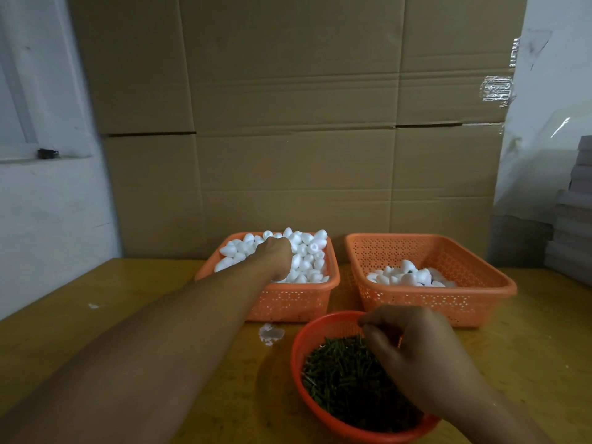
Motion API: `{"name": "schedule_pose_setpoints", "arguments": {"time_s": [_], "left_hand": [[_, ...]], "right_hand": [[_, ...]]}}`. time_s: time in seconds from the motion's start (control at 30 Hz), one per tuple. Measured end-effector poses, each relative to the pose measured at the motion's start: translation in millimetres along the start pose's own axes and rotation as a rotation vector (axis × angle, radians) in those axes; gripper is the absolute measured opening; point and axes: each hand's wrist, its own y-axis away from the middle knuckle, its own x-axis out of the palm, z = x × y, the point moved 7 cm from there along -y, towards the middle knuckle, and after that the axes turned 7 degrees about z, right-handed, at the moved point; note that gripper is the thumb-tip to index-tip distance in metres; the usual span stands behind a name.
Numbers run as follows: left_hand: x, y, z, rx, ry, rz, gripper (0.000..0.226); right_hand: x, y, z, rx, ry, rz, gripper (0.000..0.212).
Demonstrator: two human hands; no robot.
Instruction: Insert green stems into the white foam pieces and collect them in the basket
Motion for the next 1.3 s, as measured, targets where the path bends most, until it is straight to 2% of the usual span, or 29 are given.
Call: {"name": "schedule_pose_setpoints", "arguments": {"time_s": [0.23, 0.4, 0.5, 0.57, 0.8, 0.93, 1.07, 1.2, 1.3], "left_hand": [[3.1, -3.7, 5.5, -0.015, -0.012, 0.015, 0.071], [-6.2, 4.0, 10.1, 0.043, 0.119, -0.067, 0.05], [-16.6, 11.5, 14.4, 0.086, 0.256, -0.117, 0.023], [-20.7, 15.4, 16.4, 0.137, 0.345, -0.157, 0.015], [-27.2, 48.0, 21.7, 0.387, 0.724, -0.327, 0.012], [-35.5, 92.3, 15.3, 0.567, 0.888, -0.424, 0.025], [-33.5, 132.9, 8.6, 0.643, 1.088, -0.384, 0.032], [-25.9, 163.0, 4.0, 0.674, 1.238, -0.334, 0.021], [-12.6, 178.0, 1.7, 0.679, 1.313, -0.252, 0.025]], "right_hand": [[0.7, 0.5, 1.6, 0.0, 0.022, 0.014, 0.018], [0.8, 0.8, 2.4, 0.003, 0.032, 0.017, 0.016], [0.1, 1.5, 3.4, 0.004, 0.04, 0.006, 0.016], [-0.3, 2.0, 3.7, 0.006, 0.044, 0.001, 0.016], [3.5, 1.7, 4.7, 0.007, 0.056, 0.024, 0.016], [4.8, 2.0, 4.1, 0.01, 0.054, 0.026, 0.015], [6.4, 1.2, 3.7, 0.006, 0.062, 0.036, 0.017], [5.9, 2.5, 5.1, -0.002, 0.073, 0.035, 0.016], [8.2, 2.4, 7.0, -0.018, 0.099, 0.085, 0.023]]}}
